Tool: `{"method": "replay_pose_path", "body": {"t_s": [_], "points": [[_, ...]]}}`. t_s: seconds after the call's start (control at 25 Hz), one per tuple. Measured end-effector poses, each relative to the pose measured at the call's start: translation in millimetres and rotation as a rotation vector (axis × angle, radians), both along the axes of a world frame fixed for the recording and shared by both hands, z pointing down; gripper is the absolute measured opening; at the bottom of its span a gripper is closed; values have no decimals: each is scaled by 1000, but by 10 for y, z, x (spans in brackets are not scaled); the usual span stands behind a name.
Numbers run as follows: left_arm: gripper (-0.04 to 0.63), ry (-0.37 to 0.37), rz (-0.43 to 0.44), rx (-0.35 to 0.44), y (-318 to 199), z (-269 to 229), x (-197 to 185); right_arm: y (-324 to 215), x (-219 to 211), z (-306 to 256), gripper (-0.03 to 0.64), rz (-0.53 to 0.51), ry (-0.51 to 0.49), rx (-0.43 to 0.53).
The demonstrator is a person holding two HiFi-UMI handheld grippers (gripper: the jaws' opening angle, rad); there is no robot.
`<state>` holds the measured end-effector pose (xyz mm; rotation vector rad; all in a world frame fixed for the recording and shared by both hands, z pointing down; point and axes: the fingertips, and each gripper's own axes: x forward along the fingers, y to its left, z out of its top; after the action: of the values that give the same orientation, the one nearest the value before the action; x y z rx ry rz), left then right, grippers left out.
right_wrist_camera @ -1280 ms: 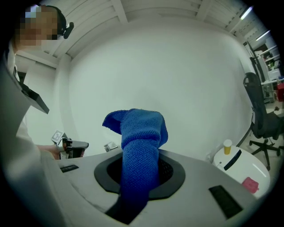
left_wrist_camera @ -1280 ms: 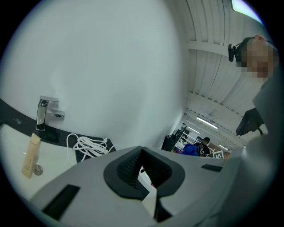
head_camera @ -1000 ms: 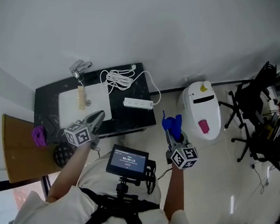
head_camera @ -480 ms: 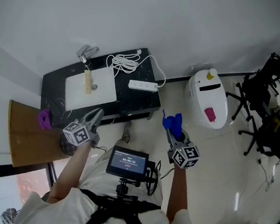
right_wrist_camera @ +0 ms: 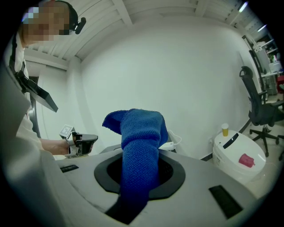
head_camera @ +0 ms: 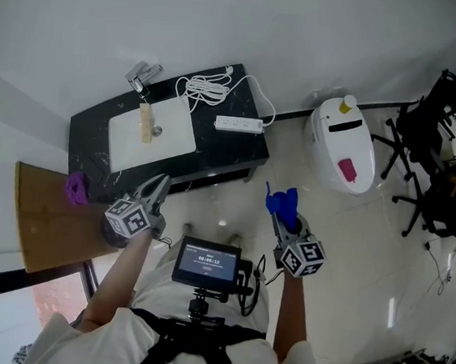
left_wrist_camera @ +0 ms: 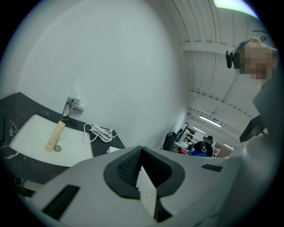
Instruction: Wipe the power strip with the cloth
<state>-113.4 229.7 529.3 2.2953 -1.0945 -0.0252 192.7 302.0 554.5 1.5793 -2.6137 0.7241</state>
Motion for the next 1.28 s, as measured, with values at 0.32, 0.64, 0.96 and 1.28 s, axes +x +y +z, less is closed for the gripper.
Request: {"method": "replay_pose_path", "body": {"t_s": [0.32,0.64,0.96,1.28], "points": [[3,42,120,14,-101,-78,-438,-62,-620,-158,84,98,35,2],[3,103,189,-34,-177,10,-985,-192,-1474,-178,84,110,50,-13],[3,82,222,-27,-354,59,-1204,-169,-1910,-96,84,90,53,-33],[3,54,225,-23,-345,110,-1153,-114,-1831,14,84,107,14,-45]]}}
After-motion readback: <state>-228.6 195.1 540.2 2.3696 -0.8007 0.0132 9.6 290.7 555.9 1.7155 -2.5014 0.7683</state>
